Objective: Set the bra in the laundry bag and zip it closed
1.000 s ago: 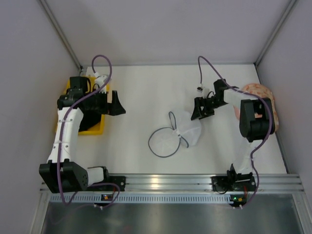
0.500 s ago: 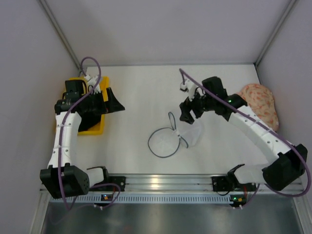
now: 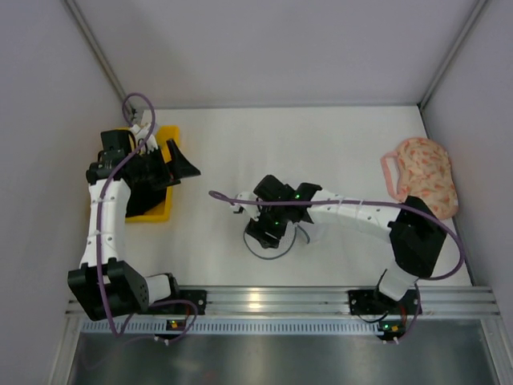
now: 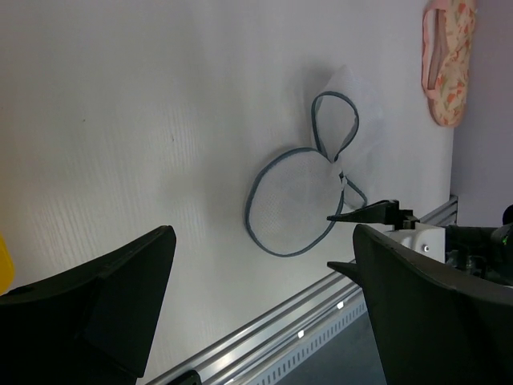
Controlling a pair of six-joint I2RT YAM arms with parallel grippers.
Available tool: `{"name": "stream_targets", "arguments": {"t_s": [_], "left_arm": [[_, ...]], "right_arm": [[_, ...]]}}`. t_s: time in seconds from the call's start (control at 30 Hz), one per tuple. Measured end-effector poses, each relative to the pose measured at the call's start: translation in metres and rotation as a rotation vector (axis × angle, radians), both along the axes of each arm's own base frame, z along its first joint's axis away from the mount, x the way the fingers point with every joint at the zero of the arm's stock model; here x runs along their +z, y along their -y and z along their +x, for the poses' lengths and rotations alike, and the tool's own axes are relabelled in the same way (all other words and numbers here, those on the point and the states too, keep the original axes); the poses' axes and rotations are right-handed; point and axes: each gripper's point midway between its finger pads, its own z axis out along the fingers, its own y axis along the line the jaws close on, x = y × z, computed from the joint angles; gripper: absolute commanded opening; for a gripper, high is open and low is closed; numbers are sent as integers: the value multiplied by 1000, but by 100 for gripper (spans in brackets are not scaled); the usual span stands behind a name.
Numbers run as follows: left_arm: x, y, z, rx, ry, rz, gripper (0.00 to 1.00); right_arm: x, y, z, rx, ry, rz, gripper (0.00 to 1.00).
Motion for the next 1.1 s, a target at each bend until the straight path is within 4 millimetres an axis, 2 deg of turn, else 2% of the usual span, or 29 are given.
{"name": "stream_targets", "arguments": {"t_s": [0.2,0.37,0.5,0.6,0.63,0.7,0.73,0.8,1.0,1.07,1.1], "left_arm": [[-1,-6,3,24,-9,-2,98],[-5,-10,9,37,-27,-8,98],[-10,-16,12,56,-43,-11,98],[-11,-20,13,68,-45,-10,98],[-11,-21,13,72,-45,-10,98],[-11,-24,13,79,-45,-9,98],[-11,-24,13,81,-44,-9,98],[-11,-26,13,86,-44,-9,98],[-8,-27,12,82,-25,0,98],[-3,-26,10,79,-4,7,97],[-1,-26,9,74,7,11,97]], "right_arm": [[-27,-31,0,-14,21,-46,61],[-56,-41,3,-55,8,-101,60],[-62,-46,7,-84,28,-108,59],[-72,-49,11,-97,49,-128,51],[-76,-48,13,-101,59,-140,42],[-74,-52,17,-107,84,-132,28],[-76,-52,19,-108,95,-134,14],[-75,-53,22,-113,105,-129,0],[-63,-60,18,-83,92,-88,0],[-47,-61,13,-65,67,-45,0],[-31,-64,10,-53,48,2,0]]}}
